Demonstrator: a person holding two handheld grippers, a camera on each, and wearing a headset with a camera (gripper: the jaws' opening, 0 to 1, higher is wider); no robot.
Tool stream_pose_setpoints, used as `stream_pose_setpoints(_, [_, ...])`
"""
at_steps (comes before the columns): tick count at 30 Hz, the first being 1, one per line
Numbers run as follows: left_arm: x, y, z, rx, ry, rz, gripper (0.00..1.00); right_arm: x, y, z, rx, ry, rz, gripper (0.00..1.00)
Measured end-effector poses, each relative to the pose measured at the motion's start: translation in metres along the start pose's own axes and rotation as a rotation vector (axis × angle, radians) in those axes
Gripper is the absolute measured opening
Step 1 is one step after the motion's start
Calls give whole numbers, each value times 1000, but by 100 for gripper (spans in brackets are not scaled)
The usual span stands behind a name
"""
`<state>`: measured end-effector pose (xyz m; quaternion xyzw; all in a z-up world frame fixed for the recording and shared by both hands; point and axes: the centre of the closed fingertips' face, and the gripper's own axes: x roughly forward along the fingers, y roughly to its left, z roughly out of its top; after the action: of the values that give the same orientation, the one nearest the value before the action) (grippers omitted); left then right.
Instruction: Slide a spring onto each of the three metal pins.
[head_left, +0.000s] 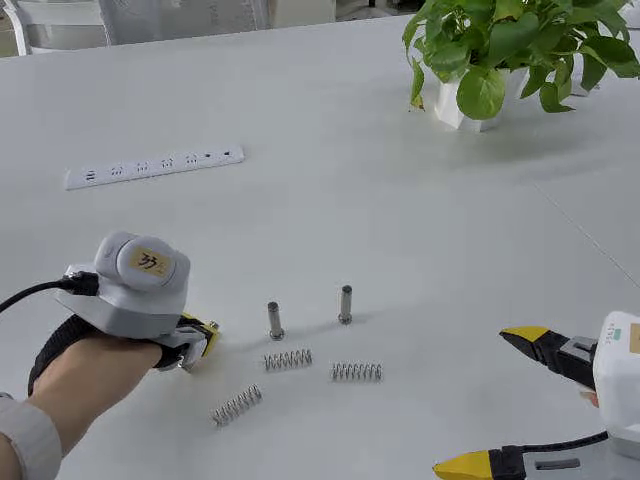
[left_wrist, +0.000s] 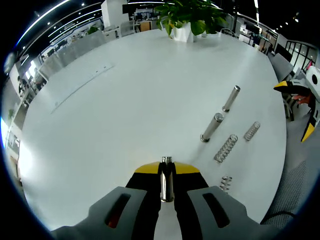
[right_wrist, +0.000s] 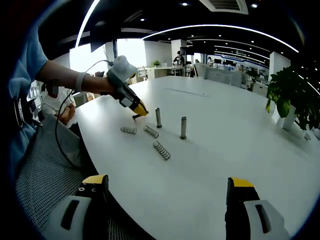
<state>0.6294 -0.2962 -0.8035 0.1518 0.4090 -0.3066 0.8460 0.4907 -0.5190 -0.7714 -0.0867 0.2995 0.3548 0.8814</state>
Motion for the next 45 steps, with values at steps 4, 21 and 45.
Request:
stream_pose_setpoints(4, [-3, 2, 3, -6, -23, -2, 4, 0, 0, 3, -4, 0, 1, 98])
stream_pose_setpoints(21, [-16, 7, 7, -32, -70, -1, 4, 3, 1, 4, -5, 1, 10, 98])
stream_pose_setpoints(45, [-28, 8, 5, -46, -89, 4, 4, 5, 5, 1, -12, 11, 18, 98])
